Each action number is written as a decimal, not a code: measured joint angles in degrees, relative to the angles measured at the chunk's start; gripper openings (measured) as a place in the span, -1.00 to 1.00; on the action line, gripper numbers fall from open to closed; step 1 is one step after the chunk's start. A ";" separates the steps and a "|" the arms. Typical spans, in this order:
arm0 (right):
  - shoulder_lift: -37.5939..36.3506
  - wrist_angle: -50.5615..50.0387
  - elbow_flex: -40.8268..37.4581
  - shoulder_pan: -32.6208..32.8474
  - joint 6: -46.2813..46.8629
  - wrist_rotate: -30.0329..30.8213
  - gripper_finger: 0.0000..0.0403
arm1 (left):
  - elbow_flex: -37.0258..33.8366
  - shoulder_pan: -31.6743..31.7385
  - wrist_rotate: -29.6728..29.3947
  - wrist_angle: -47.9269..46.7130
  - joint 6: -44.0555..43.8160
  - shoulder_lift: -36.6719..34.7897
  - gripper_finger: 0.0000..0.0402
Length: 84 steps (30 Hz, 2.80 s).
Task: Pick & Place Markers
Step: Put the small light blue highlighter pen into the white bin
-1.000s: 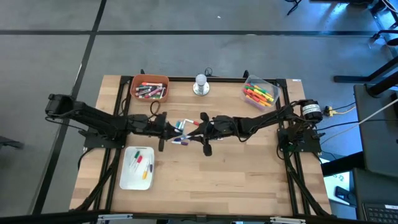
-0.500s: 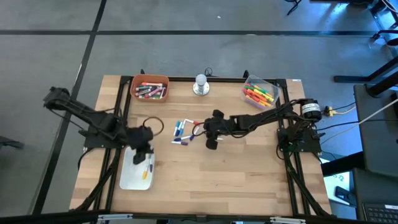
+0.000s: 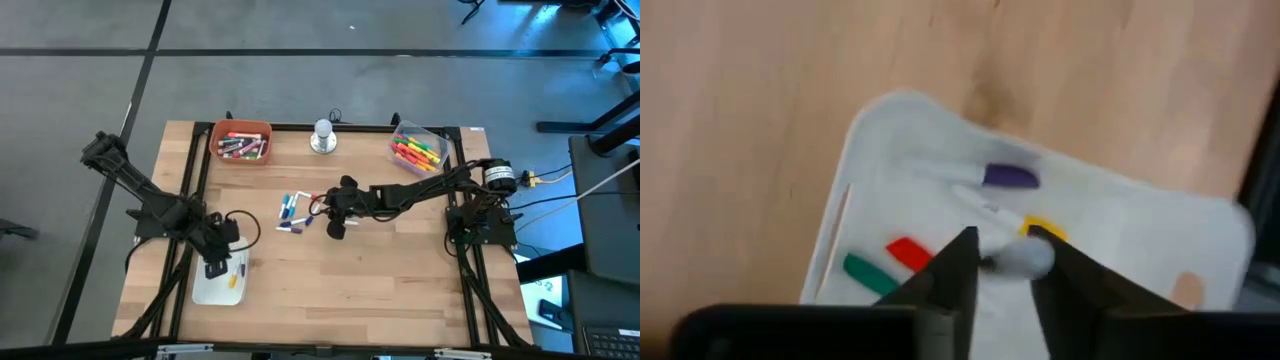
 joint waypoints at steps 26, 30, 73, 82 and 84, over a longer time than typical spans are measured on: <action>-16.90 -34.06 6.40 10.30 12.72 32.17 -0.38 | -1.04 27.15 -21.20 37.32 12.44 14.36 -0.06; -18.73 -41.32 6.40 11.49 20.25 32.56 -0.38 | 1.07 31.19 -18.53 34.46 11.40 23.06 -0.09; -18.75 -45.14 6.34 13.14 22.87 26.51 -0.38 | 2.72 35.72 -18.31 13.53 15.66 24.95 -0.80; -18.75 -45.48 6.34 13.14 22.70 26.06 -0.38 | 6.26 17.54 -4.28 2.91 5.65 5.59 -0.81; -18.75 -45.47 6.34 13.14 22.50 26.05 -0.38 | 6.34 12.32 -2.19 2.71 2.52 3.65 -0.79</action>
